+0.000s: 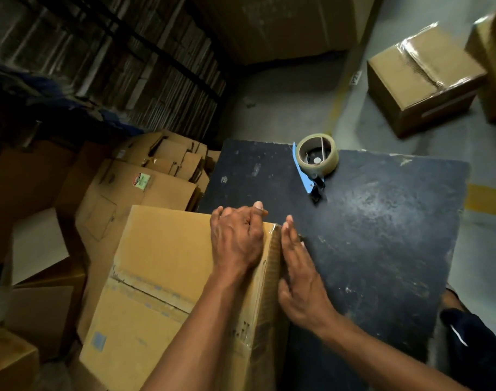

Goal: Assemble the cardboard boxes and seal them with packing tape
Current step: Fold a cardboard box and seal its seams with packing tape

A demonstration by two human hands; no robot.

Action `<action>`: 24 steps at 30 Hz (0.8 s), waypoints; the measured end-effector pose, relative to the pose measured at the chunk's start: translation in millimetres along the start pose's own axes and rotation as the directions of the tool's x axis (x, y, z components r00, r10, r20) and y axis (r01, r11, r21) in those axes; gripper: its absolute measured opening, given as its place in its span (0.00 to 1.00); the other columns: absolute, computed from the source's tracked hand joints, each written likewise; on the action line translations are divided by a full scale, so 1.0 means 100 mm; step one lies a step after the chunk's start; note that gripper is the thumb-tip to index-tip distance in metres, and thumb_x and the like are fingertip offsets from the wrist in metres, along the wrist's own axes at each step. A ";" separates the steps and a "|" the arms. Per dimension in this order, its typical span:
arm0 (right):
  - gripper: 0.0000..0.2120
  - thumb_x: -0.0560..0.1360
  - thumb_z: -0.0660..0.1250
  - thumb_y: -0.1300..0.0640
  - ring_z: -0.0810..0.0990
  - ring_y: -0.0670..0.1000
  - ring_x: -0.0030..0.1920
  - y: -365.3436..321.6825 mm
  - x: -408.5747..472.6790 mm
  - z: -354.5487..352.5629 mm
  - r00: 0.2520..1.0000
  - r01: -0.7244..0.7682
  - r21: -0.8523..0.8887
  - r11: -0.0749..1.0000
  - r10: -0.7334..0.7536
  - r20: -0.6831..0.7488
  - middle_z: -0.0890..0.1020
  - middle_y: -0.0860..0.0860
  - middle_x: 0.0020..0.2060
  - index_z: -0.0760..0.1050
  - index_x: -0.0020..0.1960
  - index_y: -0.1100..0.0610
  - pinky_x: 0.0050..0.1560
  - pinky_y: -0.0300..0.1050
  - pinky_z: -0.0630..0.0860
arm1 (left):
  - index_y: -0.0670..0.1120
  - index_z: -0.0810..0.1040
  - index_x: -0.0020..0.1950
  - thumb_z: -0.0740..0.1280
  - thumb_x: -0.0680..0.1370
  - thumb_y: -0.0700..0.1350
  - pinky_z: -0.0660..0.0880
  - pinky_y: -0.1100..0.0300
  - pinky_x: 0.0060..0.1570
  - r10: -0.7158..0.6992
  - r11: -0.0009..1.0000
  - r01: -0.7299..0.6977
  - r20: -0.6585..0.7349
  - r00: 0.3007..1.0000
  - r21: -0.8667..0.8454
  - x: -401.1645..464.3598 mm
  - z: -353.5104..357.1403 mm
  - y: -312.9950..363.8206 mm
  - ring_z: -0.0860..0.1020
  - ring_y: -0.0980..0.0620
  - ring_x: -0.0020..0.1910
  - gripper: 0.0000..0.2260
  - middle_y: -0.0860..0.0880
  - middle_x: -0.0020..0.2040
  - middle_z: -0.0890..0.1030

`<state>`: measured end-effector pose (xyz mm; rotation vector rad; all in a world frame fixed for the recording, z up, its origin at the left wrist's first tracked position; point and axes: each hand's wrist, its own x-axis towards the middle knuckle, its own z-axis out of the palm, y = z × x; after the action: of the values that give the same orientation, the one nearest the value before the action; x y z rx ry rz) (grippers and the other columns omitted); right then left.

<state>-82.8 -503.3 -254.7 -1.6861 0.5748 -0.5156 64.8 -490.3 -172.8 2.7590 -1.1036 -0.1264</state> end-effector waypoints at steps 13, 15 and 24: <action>0.32 0.70 0.64 0.24 0.76 0.37 0.65 -0.25 0.40 -0.76 0.988 -0.142 0.188 0.972 0.150 -0.028 0.81 0.39 0.64 0.81 0.66 0.41 0.64 0.49 0.78 | 0.53 0.85 0.49 0.52 0.85 0.59 0.57 0.50 0.79 -0.046 0.983 0.039 -0.033 0.998 -0.180 -0.02 0.01 -0.06 0.79 0.56 0.52 0.23 0.54 0.47 0.84; 0.29 0.68 0.69 0.24 0.81 0.36 0.58 -0.34 0.71 -0.84 0.980 -0.161 0.187 0.969 0.135 0.143 0.86 0.39 0.55 0.85 0.58 0.43 0.60 0.48 0.81 | 0.51 0.85 0.50 0.54 0.84 0.56 0.56 0.51 0.80 -0.058 0.974 0.049 -0.031 0.998 -0.221 -0.04 -0.02 -0.05 0.79 0.56 0.53 0.21 0.53 0.47 0.84; 0.11 0.71 0.80 0.54 0.87 0.49 0.53 0.19 1.10 -0.86 0.915 -0.053 0.269 0.962 -0.061 0.398 0.88 0.48 0.49 0.88 0.52 0.55 0.59 0.57 0.82 | 0.52 0.85 0.50 0.54 0.85 0.56 0.57 0.49 0.79 -0.058 0.981 0.052 -0.027 0.998 -0.187 -0.02 0.00 -0.06 0.79 0.55 0.54 0.20 0.52 0.49 0.85</action>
<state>-52.2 -640.5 -255.1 -1.4696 0.1860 -0.2233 67.1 -484.9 -174.2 2.6159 -0.9549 -0.1815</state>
